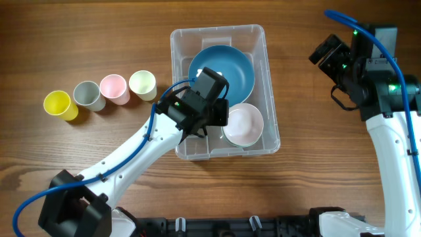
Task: Pack container
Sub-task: 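Carry the pink bowl into the bin onto the mint green bowl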
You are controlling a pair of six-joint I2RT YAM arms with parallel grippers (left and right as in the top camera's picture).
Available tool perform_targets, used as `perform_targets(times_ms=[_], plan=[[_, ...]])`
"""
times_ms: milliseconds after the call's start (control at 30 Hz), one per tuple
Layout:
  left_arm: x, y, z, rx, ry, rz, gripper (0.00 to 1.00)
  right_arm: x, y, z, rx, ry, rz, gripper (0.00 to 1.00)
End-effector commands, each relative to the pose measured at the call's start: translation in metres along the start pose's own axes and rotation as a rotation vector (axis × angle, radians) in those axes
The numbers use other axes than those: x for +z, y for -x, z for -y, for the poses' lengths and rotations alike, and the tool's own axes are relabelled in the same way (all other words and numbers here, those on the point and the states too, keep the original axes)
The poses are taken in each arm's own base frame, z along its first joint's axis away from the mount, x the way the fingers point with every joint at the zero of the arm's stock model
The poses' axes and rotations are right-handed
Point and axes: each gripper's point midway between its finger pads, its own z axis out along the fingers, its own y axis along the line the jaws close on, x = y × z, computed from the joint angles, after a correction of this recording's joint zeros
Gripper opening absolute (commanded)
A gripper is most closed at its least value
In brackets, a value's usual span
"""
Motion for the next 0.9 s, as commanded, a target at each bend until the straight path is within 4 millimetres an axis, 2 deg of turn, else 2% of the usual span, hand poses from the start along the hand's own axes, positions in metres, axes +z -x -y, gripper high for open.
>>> perform_targets(times_ms=[0,33,67,100,167,233,433,567,667,767,867], plan=[[0.000,0.003,0.002,0.014,0.001,0.011,0.21,0.000,0.005,0.001,0.016,-0.011,0.017,1.00],[0.000,0.005,-0.001,0.011,0.012,0.016,0.22,0.000,0.005,0.001,0.016,-0.011,0.017,1.00],[-0.004,0.009,-0.003,0.004,0.014,0.031,0.26,0.000,0.005,0.001,0.015,-0.011,0.017,1.00],[-0.010,0.015,-0.006,-0.007,0.011,0.049,0.31,0.000,0.005,0.001,0.016,-0.011,0.017,0.99],[-0.021,0.025,-0.011,-0.028,0.006,0.085,0.33,0.000,0.005,0.001,0.016,-0.011,0.017,1.00],[-0.027,0.032,-0.018,-0.046,0.008,0.108,0.34,0.000,0.005,0.001,0.016,-0.011,0.017,1.00],[-0.028,0.036,-0.038,-0.091,0.045,0.102,0.35,0.000,0.005,0.001,0.016,-0.011,0.017,1.00],[-0.044,0.042,-0.053,-0.156,0.049,0.125,0.36,0.000,0.005,0.001,0.016,-0.011,0.017,1.00],[-0.051,0.047,-0.037,-0.150,-0.049,0.130,0.34,0.000,0.005,0.001,0.016,-0.011,0.017,1.00],[-0.040,0.039,-0.027,-0.121,-0.049,0.103,0.34,0.000,0.005,0.001,0.016,-0.011,0.017,1.00],[-0.023,0.033,-0.008,-0.070,-0.070,0.082,0.34,0.000,0.005,0.001,0.016,-0.011,0.017,1.00]])
